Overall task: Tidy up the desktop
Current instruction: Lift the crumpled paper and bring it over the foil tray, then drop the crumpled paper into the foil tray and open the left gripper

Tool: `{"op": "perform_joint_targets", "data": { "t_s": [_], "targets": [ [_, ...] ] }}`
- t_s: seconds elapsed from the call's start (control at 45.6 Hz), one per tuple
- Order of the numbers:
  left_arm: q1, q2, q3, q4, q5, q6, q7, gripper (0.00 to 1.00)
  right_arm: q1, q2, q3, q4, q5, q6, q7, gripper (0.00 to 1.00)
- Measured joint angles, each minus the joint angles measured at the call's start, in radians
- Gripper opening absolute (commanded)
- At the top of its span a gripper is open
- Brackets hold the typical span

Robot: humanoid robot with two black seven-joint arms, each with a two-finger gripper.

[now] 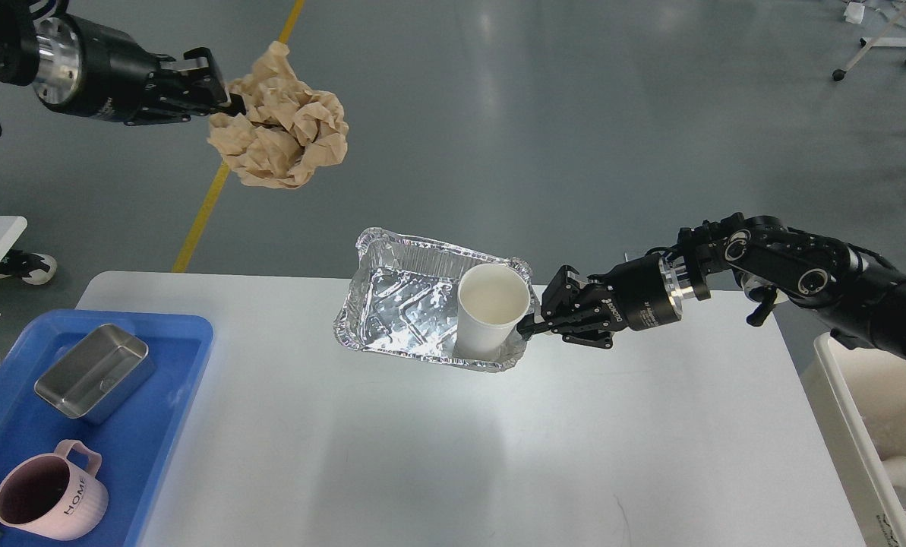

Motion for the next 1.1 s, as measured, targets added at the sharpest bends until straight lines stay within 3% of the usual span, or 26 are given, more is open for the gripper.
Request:
{"op": "perform_joint_targets", "data": {
  "t_s": [0.526, 0.986, 1.096],
  "targets": [
    [-0.003, -0.307, 0.008, 0.073, 0.002, 0.000, 0.077, 0.00, -0.001, 0.004, -0.001, -0.035, 0.000, -0.003, -0.001, 0.00],
    [0.009, -0.304, 0.041, 0.068, -0.001, 0.000, 0.110, 0.00, 0.002, 0.005, -0.001, -0.056, 0.000, -0.003, -0.001, 0.00],
    [0.019, -0.286, 0.041, 0.068, -0.001, 0.000, 0.115, 0.05, 0.001, 0.005, -0.001, -0.058, 0.001, -0.003, -0.001, 0.00]
  ]
}}
